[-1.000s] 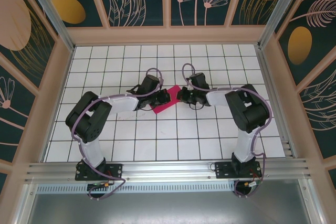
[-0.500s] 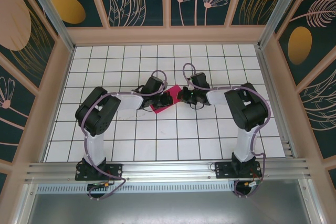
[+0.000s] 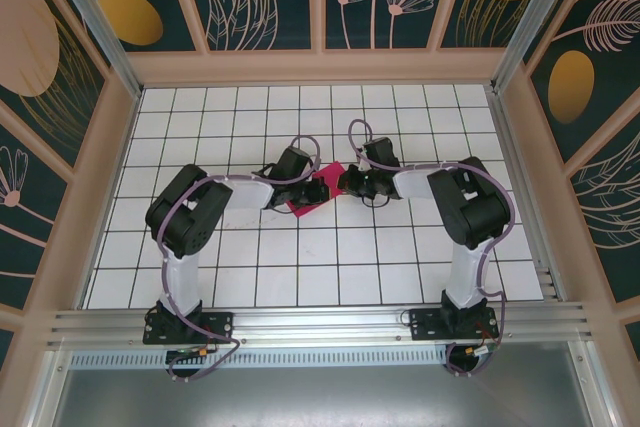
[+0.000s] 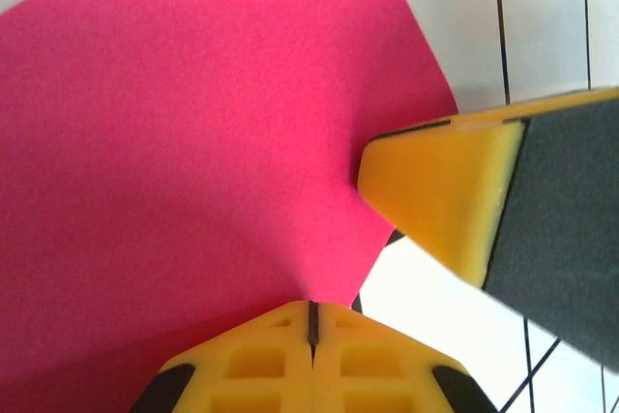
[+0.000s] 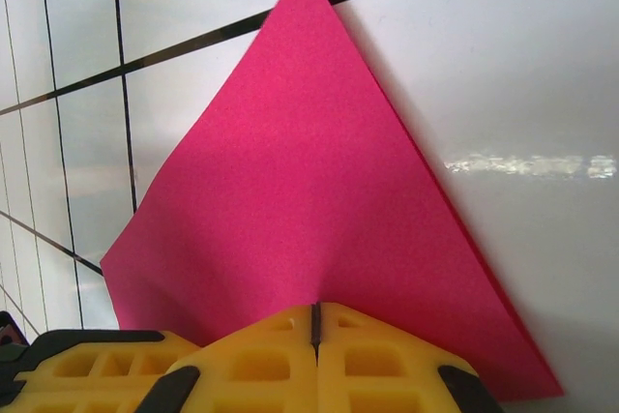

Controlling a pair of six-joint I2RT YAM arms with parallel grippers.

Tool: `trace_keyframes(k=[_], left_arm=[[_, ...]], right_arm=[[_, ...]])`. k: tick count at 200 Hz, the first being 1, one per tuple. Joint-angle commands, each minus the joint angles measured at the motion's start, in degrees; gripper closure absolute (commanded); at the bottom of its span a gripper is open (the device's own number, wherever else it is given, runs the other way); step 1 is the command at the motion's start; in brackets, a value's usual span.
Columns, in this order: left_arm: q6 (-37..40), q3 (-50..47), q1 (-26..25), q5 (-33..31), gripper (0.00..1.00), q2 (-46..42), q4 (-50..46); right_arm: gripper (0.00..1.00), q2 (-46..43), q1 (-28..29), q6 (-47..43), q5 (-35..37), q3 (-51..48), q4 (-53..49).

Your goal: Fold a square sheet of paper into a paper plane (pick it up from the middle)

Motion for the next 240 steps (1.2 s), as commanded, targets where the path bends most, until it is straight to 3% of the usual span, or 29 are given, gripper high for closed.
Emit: trace_keyframes(k=[1, 130, 186, 240], left_arm=[[3.11, -5.90, -0.14, -0.43, 1.00, -2.08, -6.84], [2.15, -21.05, 2.26, -3.38, 1.00, -13.32, -6.24], [-0.03, -17.36, 2.48, 4.88, 1.00, -20.59, 0.09], [1.15, -9.54, 2.47, -1.07, 1.00, -14.93, -3.19]], right_arm=[[1.00, 3.52, -0.61, -2.32, 2.62, -0.31, -6.05], [1.00, 6.13, -2.46, -5.10, 3.04, -1.02, -7.92], [1.00, 6.61, -2.50, -5.03, 2.90, -1.09, -7.69], [1.00, 7.05, -2.55, -4.83, 2.44, -1.33, -7.22]])
